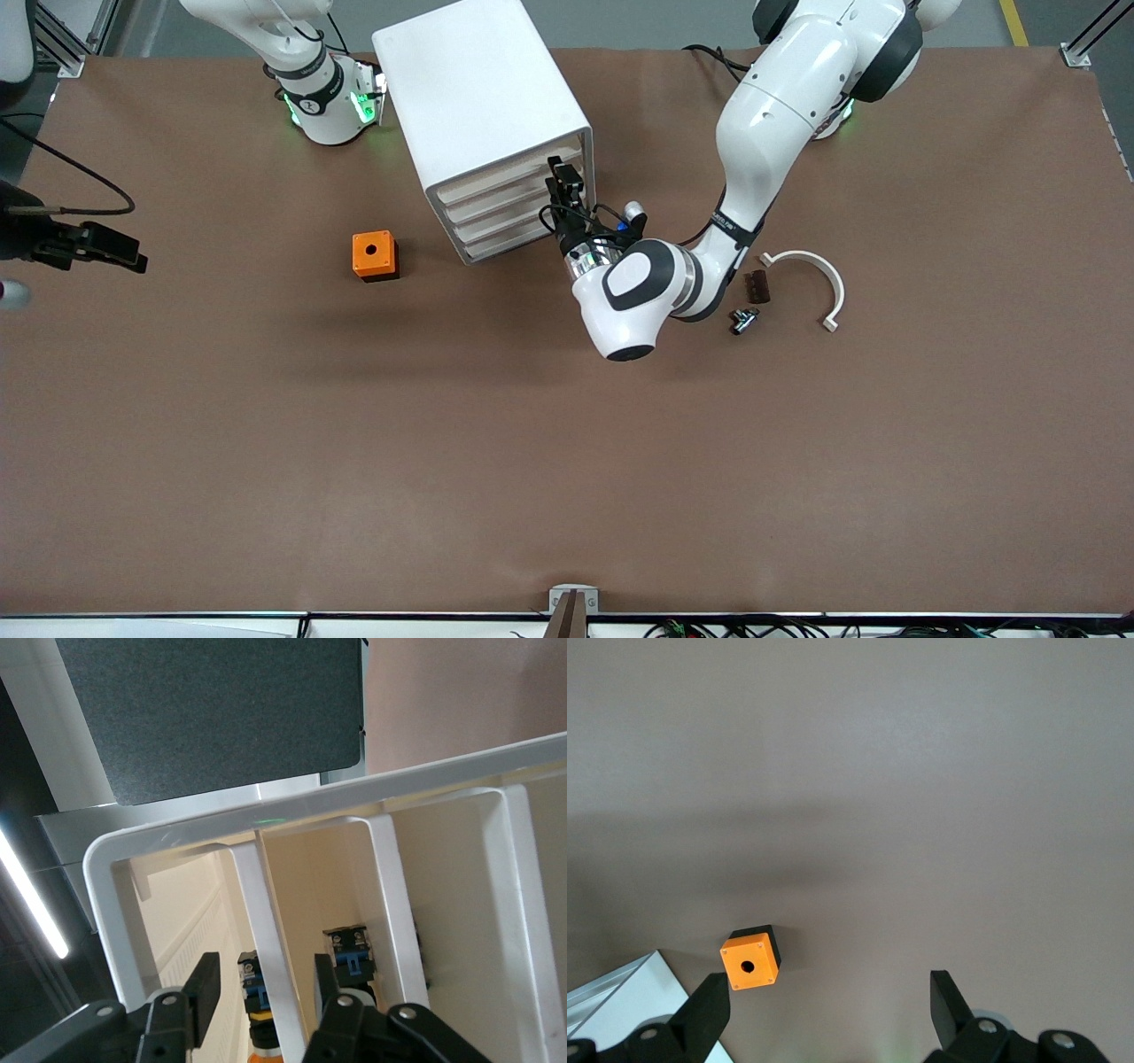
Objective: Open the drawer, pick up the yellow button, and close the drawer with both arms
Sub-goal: 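Grasp the drawer edge with the left gripper and pull it open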
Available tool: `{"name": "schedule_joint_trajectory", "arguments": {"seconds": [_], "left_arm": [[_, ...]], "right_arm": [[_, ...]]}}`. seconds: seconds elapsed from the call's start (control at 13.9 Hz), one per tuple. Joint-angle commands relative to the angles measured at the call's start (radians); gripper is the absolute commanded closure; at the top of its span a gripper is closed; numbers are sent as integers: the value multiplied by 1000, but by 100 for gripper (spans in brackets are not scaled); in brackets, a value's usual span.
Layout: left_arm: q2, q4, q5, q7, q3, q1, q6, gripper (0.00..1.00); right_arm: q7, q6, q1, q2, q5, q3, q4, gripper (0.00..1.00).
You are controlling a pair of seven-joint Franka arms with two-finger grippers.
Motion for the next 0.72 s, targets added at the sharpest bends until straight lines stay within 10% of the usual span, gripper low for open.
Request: {"name": "schedule_joint_trajectory", "arguments": {"seconds": [0.0,0.65], "left_arm": [[11,7,-26,-35,2,-19,-14,53],[18,-13,-40,-36,1,-51,-20,74]], "right_arm": [[-23,15,-17,28,-13,11,8,0],[289,7,115,36,-1,14,-2,0]]}}
